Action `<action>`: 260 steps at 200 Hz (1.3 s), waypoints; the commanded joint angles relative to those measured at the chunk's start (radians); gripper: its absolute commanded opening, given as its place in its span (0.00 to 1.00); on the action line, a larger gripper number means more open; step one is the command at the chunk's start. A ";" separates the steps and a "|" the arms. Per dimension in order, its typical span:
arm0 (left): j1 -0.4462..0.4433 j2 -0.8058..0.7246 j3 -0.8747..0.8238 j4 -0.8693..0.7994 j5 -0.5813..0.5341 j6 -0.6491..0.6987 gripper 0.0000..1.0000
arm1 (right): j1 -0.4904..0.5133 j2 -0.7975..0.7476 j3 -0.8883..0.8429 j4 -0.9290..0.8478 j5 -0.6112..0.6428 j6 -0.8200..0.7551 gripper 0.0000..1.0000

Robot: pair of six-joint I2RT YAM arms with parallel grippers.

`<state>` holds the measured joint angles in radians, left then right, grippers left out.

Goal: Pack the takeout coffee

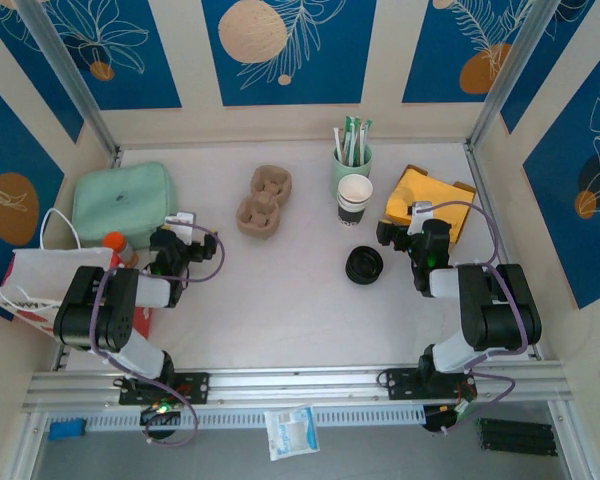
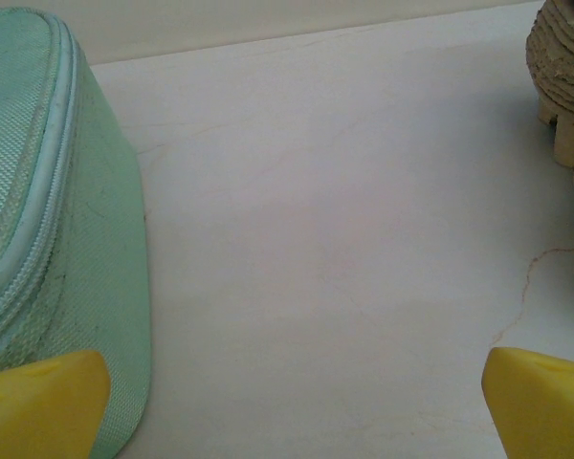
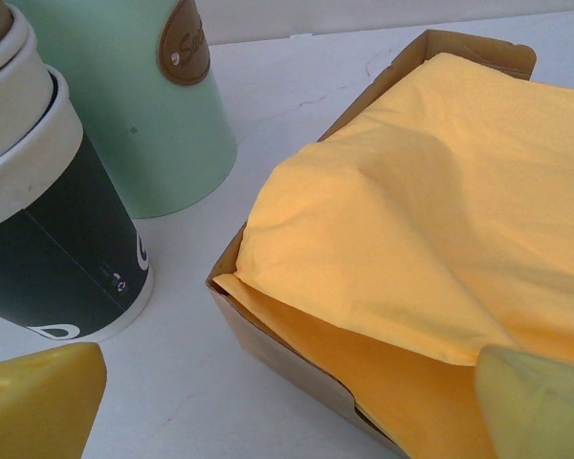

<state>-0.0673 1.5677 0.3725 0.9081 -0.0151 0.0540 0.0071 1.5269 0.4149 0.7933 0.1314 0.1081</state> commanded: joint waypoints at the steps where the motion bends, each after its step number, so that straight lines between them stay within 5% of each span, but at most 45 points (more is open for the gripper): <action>1: 0.011 0.003 0.022 -0.002 0.006 -0.009 0.99 | 0.001 -0.002 -0.002 0.021 0.012 0.004 0.99; 55: 0.010 -0.012 0.011 0.013 0.024 0.001 1.00 | 0.005 -0.022 0.005 0.002 0.038 0.012 0.99; 92: -0.002 -0.181 0.085 -0.257 0.003 0.008 0.99 | 0.027 -0.255 0.170 -0.485 0.113 0.071 0.99; 121: -0.002 -0.306 0.142 -0.393 -0.008 -0.043 1.00 | 0.016 -0.430 0.213 -0.691 0.132 0.236 0.99; 141: -0.001 -0.381 0.229 -0.573 0.019 -0.105 1.00 | 0.003 -0.532 0.273 -0.929 0.263 0.581 0.99; 172: -0.018 -0.468 0.372 -0.830 0.119 -0.233 1.00 | -0.065 -0.650 0.344 -0.977 -0.083 0.542 0.99; 230: -0.258 -0.559 0.524 -1.195 0.136 -0.309 0.99 | 0.147 -0.320 0.873 -1.505 -0.196 0.314 0.89; 260: -0.381 -0.596 0.504 -1.298 0.087 -0.388 0.99 | 0.306 -0.112 1.102 -1.694 -0.064 0.221 0.80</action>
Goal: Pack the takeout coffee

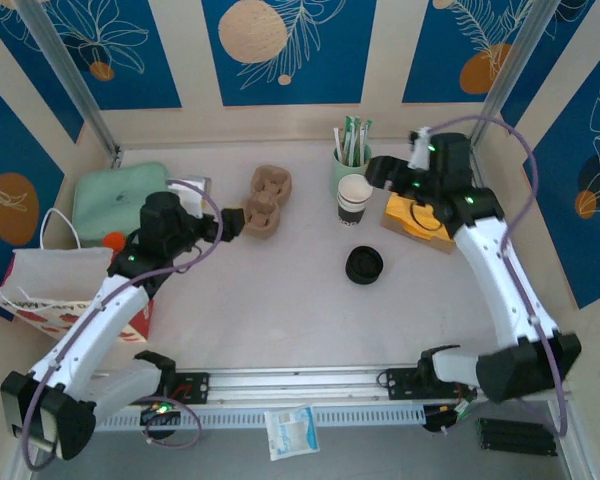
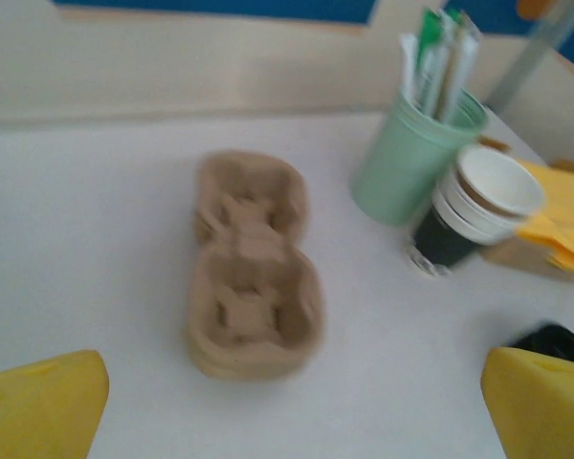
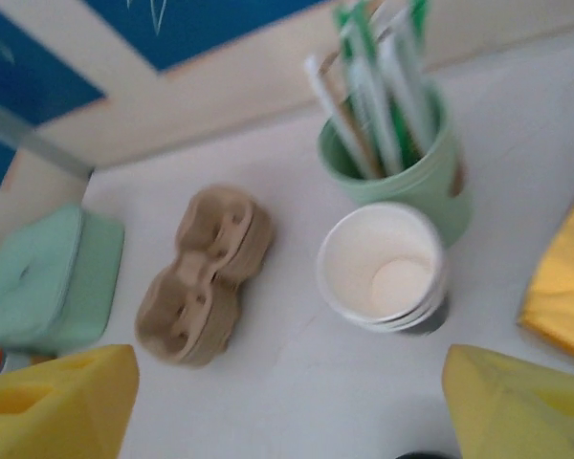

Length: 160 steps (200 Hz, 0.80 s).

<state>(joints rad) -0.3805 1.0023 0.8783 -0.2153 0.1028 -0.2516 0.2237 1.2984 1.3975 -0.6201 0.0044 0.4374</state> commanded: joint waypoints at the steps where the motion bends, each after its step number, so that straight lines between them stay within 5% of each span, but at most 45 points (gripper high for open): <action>1: -0.071 -0.033 -0.004 -0.177 -0.034 -0.085 0.99 | 0.093 0.124 0.125 -0.284 0.068 -0.109 0.79; 82: -0.198 -0.065 -0.040 -0.281 -0.123 -0.129 1.00 | 0.182 0.658 0.649 -0.646 0.333 -0.209 0.41; 160: -0.212 -0.049 -0.047 -0.268 -0.115 -0.132 0.99 | 0.196 0.824 0.787 -0.686 0.357 -0.218 0.36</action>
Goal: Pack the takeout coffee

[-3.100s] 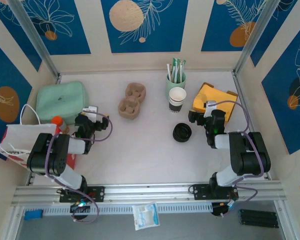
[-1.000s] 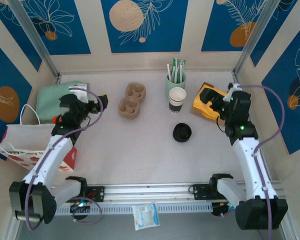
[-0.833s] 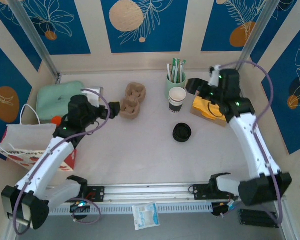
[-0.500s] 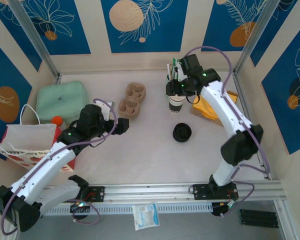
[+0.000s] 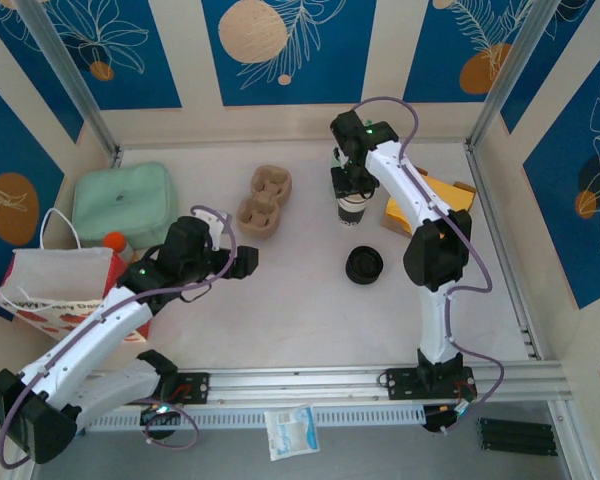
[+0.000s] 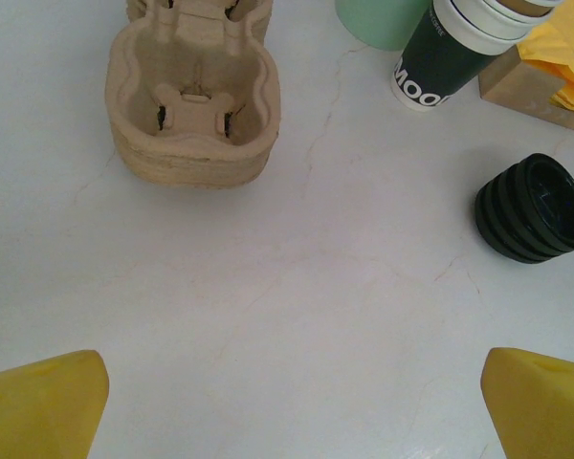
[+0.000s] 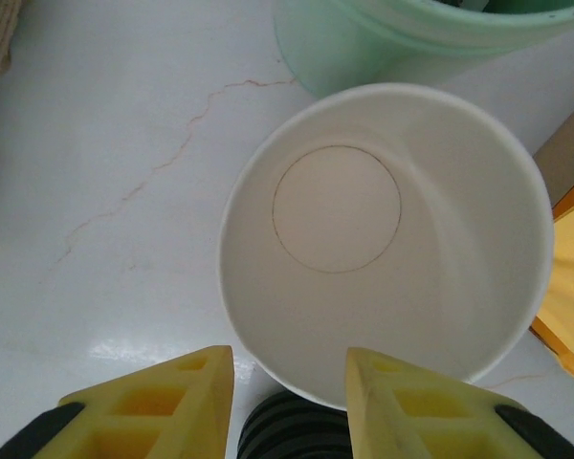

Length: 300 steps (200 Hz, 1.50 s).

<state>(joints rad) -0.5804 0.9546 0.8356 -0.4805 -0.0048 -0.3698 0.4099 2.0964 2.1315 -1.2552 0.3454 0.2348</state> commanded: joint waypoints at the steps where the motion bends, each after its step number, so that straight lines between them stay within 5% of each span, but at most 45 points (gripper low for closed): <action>1: -0.012 -0.002 -0.005 -0.004 -0.008 -0.014 0.99 | 0.010 0.027 0.054 -0.050 0.016 -0.015 0.35; 179: -0.017 -0.013 0.007 -0.017 -0.001 -0.006 1.00 | 0.019 0.150 0.191 -0.099 0.007 -0.009 0.36; 300: -0.016 -0.009 0.006 -0.009 0.008 -0.006 0.99 | 0.017 0.141 0.191 -0.101 0.023 -0.032 0.00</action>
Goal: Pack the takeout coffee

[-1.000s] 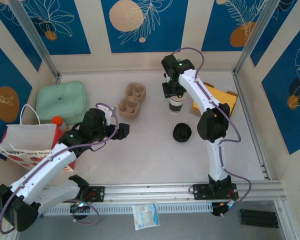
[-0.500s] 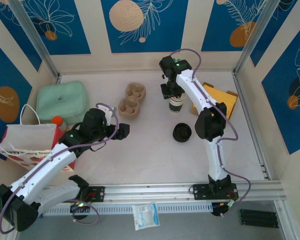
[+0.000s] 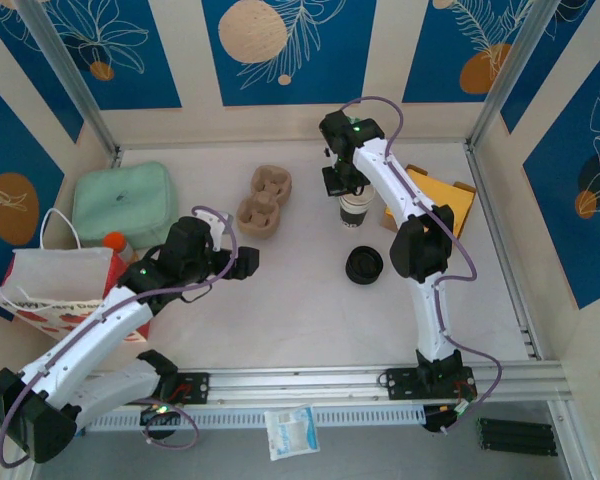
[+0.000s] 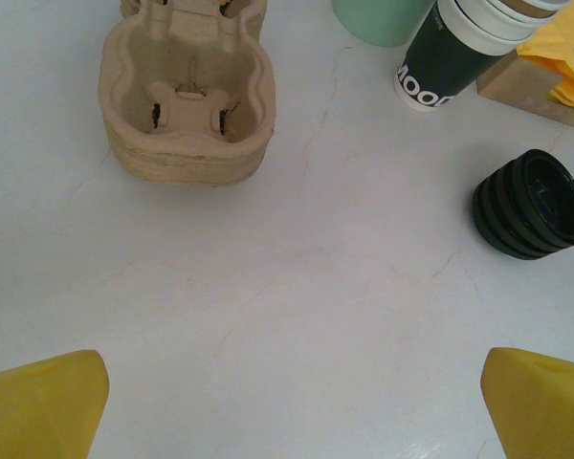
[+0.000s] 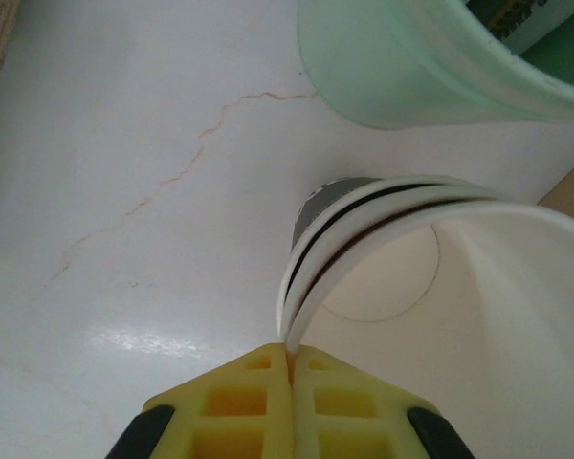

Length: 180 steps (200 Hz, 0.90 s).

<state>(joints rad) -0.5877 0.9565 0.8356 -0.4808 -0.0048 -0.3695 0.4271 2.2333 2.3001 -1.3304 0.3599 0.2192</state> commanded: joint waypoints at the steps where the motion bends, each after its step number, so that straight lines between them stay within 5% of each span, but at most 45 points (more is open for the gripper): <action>1: -0.010 -0.010 0.006 -0.008 0.008 -0.007 0.99 | -0.001 0.003 0.022 -0.026 0.010 -0.016 0.00; 180: -0.022 0.017 0.029 -0.009 0.031 -0.018 0.99 | 0.109 -0.121 0.036 -0.048 0.239 -0.055 0.00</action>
<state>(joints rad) -0.5964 0.9718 0.8368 -0.4805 0.0074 -0.3702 0.5201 2.1799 2.3005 -1.3415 0.5396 0.1810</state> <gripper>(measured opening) 0.994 0.051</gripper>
